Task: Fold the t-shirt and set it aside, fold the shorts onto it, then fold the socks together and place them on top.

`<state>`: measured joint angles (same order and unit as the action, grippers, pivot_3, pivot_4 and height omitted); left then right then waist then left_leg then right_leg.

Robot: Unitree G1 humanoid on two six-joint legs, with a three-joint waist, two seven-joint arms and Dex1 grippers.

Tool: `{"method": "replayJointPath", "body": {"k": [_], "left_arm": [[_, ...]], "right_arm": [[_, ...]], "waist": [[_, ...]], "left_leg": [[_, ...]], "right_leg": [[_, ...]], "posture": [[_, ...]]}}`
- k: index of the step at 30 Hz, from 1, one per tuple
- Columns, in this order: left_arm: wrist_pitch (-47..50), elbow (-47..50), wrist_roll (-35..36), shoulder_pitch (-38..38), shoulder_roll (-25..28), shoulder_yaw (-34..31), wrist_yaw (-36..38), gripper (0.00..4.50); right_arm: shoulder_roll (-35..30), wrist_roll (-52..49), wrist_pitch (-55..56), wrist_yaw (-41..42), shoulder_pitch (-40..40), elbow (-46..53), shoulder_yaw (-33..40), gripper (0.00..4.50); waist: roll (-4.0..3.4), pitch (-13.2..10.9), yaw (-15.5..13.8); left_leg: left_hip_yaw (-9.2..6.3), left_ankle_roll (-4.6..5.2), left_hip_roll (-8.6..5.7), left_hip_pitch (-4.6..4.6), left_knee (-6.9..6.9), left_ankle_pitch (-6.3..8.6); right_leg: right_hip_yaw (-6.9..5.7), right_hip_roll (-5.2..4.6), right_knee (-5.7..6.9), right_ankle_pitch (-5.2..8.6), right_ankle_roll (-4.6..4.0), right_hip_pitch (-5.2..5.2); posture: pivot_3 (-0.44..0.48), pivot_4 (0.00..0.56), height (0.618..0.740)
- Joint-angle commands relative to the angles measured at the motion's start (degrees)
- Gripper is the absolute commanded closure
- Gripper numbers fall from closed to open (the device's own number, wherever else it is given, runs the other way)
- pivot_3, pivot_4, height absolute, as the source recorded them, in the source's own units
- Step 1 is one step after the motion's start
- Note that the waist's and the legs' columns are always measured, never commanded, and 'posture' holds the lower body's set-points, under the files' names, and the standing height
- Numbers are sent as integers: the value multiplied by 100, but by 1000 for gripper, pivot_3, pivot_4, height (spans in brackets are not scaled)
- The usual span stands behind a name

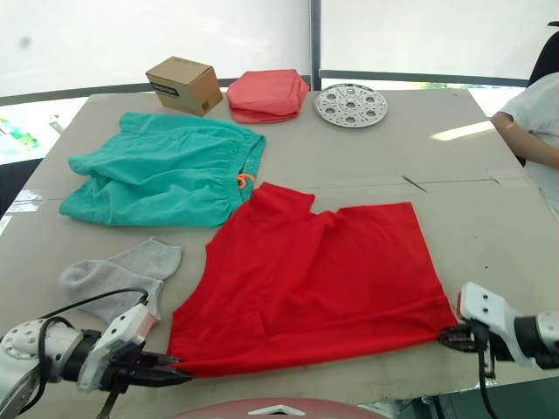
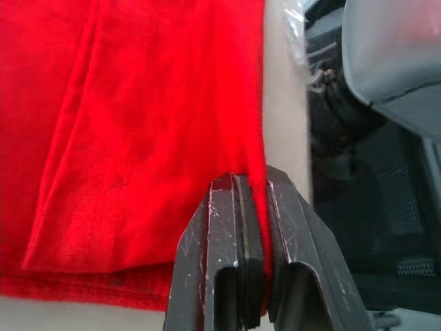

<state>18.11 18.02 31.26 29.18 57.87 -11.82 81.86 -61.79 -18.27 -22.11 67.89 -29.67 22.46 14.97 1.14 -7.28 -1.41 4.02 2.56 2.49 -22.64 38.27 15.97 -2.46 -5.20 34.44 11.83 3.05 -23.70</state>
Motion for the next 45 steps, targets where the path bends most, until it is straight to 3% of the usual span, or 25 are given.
{"method": "replayJointPath", "body": {"k": [1, 2, 3, 8, 9, 10, 12, 14, 19, 23, 28, 35, 38, 41, 43, 45], "left_arm": [[765, 295, 829, -313, -131, -541, -408, 3670], [1101, 288, 1148, -488, -136, -681, -521, 3387], [1394, 200, 1416, -759, -133, -806, -668, 3212], [3131, -487, 2778, -2427, 50, -989, -1244, 1032], [3281, -551, 2788, -2801, 48, -839, -1349, 734], [3401, -659, 2697, -3338, -106, -615, -1688, 68], [3596, -1163, 1874, -4783, -823, 138, -3015, 6], [3991, -1677, 1485, -5790, -1491, 514, -3964, 6], [3832, -2936, 510, -6964, -2465, 1105, -4801, 6], [3502, -3658, -39, -7318, -2593, 1293, -4732, 6], [3614, -3938, -332, -7400, -2436, 1413, -4337, 6], [3574, -4556, -644, -7638, -2734, 1698, -3933, 6], [2987, -5182, -1051, -7729, -2810, 1973, -3563, 1180], [2261, -5591, -1165, -7891, -2795, 1832, -3057, 2682], [1725, -5478, -1237, -7789, -2614, 1822, -2547, 3362], [1246, -5116, -1274, -7533, -2344, 1842, -1955, 4399]], "right_arm": [[329, -283, -338, -314, -66, 357, 624, 4500], [365, -389, -440, -227, -189, 489, 823, 3891], [445, -527, -536, -190, -274, 629, 1068, 3760], [794, -1776, -1392, -237, -129, 1204, 2078, 1569], [842, -2067, -1550, -363, 118, 1222, 2122, 1529], [908, -2353, -1735, -670, 566, 1189, 2062, 1529], [1084, -2528, -1851, -1367, 1797, 1171, 1520, 1529], [1301, -2585, -1886, -1726, 2682, 1205, 975, 1529], [1774, -2397, -1596, -1954, 3731, 1231, -35, 1529], [1926, -2093, -1410, -2056, 3998, 1285, -560, 1529], [2038, -1803, -1212, -2196, 3935, 1329, -885, 1529], [2161, -1579, -1098, -2365, 3881, 1396, -1142, 1529], [2214, -1500, -1117, -2489, 3848, 1470, -1219, 1529], [2261, -1458, -1173, -2595, 3894, 1521, -1311, 1529], [2304, -1387, -1128, -2619, 3863, 1476, -1410, 1529], [2334, -1269, -1124, -2661, 3878, 1444, -1568, 1529]], "waist": [[0, -18, -16], [-6, -27, -20], [-17, -36, -44], [-8, -37, -77], [2, -35, -75], [15, -35, -69], [39, -35, -58], [44, -49, -71], [84, -53, -64], [82, -54, 23], [82, -54, 61], [84, -53, 44], [82, -50, 46], [80, -50, 57], [83, -51, 58], [82, -52, 79]], "left_leg": [[-1, -21, 1, 0, 9, 12], [-1, -23, 1, -1, 10, 13], [-1, -24, 1, -1, 13, 13], [0, -23, -1, 2, 21, 12], [0, -20, -2, 3, 23, 10], [0, 2, -4, 7, 23, -3], [0, 4, -18, 22, 24, -4], [-4, 5, -39, 35, 23, -5], [-31, 3, -36, 34, 13, -6], [-21, -21, -36, 15, 6, -20], [-10, -18, -35, 0, 11, -19], [-30, -9, -33, 3, 30, -15], [-35, -9, -36, 4, 33, -15], [-30, -8, -36, 4, 32, -15], [-30, -8, -36, 3, 30, -15], [-30, -8, -34, -8, 30, -15]], "right_leg": [[1, -1, 7, 0, 1, 0], [1, -2, 9, 0, 2, 0], [1, -3, 10, 0, 2, 0], [2, 2, 19, 0, 3, 4], [5, 6, 23, -1, 3, 5], [7, 10, 25, -1, 3, 6], [17, 19, 29, -4, 1, 23], [33, 24, 30, -21, -16, 40], [29, 54, 26, -23, -17, 55], [20, 59, 10, -33, 0, 48], [15, 53, 14, -33, 1, 34], [17, 46, 40, -22, -18, 31], [19, 46, 42, -23, -19, 32], [18, 49, 43, -22, -20, 31], [18, 49, 43, -22, -21, 30], [18, 49, 41, -22, -21, 22]], "posture": [[0, 150, 740], [0, 150, 740], [0, 150, 740], [0, 150, 740], [0, 150, 740], [0, 150, 740], [0, 150, 740], [0, 150, 740], [0, 150, 740], [0, 150, 740], [0, 150, 740], [0, 150, 740], [0, 150, 740], [0, 150, 740], [0, 150, 740], [0, 150, 740]]}}
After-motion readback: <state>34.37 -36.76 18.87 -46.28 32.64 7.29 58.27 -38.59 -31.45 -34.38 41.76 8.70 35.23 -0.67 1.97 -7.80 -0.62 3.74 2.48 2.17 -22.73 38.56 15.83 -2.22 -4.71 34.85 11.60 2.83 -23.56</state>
